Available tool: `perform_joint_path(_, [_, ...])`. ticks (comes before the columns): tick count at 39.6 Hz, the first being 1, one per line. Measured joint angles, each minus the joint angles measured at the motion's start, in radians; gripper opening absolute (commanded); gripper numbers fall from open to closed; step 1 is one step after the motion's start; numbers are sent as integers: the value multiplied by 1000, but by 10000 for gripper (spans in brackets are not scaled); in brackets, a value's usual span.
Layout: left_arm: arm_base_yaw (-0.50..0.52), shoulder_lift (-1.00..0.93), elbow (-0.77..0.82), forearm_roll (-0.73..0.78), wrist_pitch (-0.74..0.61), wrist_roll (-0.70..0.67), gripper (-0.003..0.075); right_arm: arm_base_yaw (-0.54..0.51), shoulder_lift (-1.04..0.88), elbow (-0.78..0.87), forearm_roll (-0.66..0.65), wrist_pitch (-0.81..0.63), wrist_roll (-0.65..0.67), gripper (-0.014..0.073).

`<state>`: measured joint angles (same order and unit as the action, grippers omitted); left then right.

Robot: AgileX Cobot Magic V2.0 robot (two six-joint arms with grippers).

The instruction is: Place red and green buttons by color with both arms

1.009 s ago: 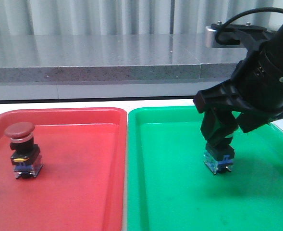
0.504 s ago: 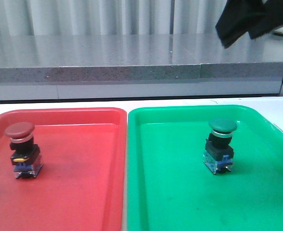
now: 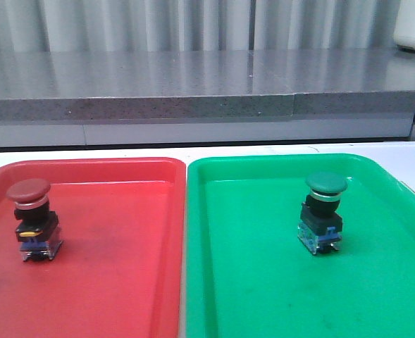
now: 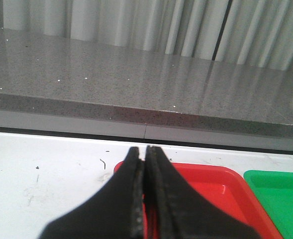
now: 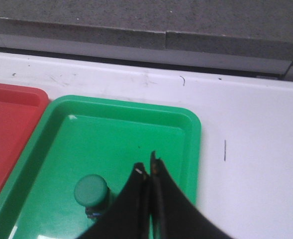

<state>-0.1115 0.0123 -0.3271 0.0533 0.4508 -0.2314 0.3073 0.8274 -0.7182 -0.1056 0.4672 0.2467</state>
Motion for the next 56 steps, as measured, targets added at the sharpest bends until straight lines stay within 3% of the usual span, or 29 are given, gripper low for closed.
perform_joint_path(14, [0,0,0,0,0,0,-20,-11,-468,343,-5,-78,0,-67])
perform_joint_path(21, [0,0,0,0,0,0,-20,-11,-631,398,-23,-112,-2,-67])
perform_joint_path(56, [0,0,0,15,0,0,-20,-11,-657,398,-32,-127,-2,-67])
